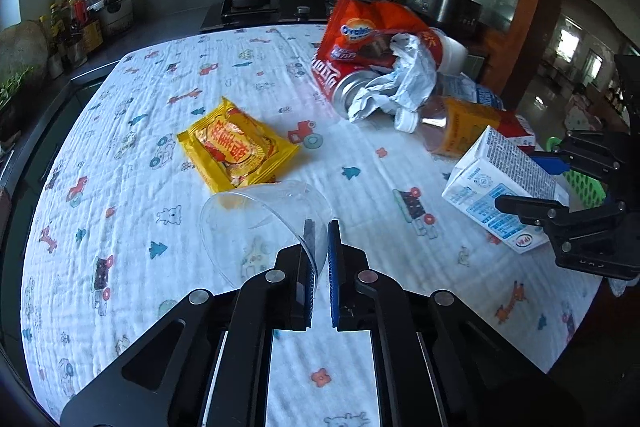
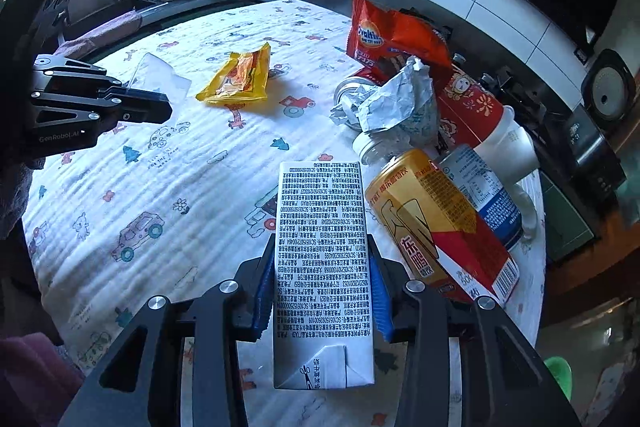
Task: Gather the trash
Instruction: 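Carry the carton into the green basket and open the right tool while the left tool grips the clear cup, then release the clear plastic cup from the left tool into the green basket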
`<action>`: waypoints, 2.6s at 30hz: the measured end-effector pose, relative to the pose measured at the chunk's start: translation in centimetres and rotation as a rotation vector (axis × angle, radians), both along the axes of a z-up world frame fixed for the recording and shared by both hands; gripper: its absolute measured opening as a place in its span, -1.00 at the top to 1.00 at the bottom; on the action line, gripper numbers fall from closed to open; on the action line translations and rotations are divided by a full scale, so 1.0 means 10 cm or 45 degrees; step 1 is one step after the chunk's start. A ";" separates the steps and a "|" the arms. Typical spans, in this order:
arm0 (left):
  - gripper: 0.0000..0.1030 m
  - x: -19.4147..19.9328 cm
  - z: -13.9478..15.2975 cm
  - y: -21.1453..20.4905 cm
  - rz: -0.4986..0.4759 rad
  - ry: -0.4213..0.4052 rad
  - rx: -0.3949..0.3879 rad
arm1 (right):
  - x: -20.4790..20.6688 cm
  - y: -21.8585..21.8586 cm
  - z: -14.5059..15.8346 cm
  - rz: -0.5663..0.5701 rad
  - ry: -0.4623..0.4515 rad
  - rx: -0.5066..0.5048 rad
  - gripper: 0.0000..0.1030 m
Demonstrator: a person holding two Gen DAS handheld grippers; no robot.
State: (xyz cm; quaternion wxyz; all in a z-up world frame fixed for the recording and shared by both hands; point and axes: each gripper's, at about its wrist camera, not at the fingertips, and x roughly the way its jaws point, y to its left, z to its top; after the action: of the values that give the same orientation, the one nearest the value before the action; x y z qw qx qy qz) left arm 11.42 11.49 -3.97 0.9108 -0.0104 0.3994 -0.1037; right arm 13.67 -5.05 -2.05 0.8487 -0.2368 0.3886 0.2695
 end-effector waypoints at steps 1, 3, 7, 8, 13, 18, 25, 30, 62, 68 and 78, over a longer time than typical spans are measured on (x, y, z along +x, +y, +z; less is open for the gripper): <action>0.90 -0.03 0.03 -0.05 -0.016 -0.011 -0.009 | -0.04 -0.05 0.03 -0.019 -0.009 0.007 0.24; 0.90 -0.06 0.09 -0.18 -0.058 -0.032 -0.028 | -0.11 -0.16 0.09 -0.057 -0.027 0.018 0.24; 0.91 -0.08 0.21 -0.53 -0.161 -0.064 -0.062 | -0.21 -0.56 0.23 -0.193 -0.064 0.050 0.24; 0.91 -0.08 0.23 -0.64 -0.190 -0.071 -0.067 | -0.23 -0.68 0.26 -0.237 -0.074 0.056 0.24; 0.90 -0.05 0.35 -1.26 -0.344 -0.103 -0.078 | -0.30 -1.42 0.36 -0.477 -0.120 0.065 0.24; 0.90 0.03 0.42 -1.90 -0.496 -0.106 -0.098 | -0.26 -2.31 0.29 -0.756 -0.120 0.036 0.24; 0.90 0.16 0.43 -2.62 -0.630 -0.084 -0.106 | -0.08 -3.36 -0.20 -1.055 0.016 0.005 0.24; 0.90 0.23 0.41 -2.97 -0.685 -0.067 -0.082 | 0.11 -3.74 -0.70 -1.161 0.142 0.004 0.23; 0.90 0.36 0.17 -4.50 -0.965 0.035 -0.002 | -0.45 -4.41 -0.50 -1.314 0.047 0.193 -0.25; 0.88 0.36 0.04 -4.79 -0.987 0.070 0.015 | -0.75 -4.44 -0.24 -1.337 -0.026 0.201 -0.32; -0.11 0.36 0.00 -4.80 -0.950 0.066 -0.002 | -0.96 -4.43 -0.12 -1.358 -0.070 0.182 -0.35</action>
State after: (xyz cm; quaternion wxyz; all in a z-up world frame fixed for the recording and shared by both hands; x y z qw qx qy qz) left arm 15.01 -36.51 -4.02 0.8000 0.1326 0.3986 -0.4284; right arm 4.11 -49.31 -3.26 0.8916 0.0448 0.4134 -0.1796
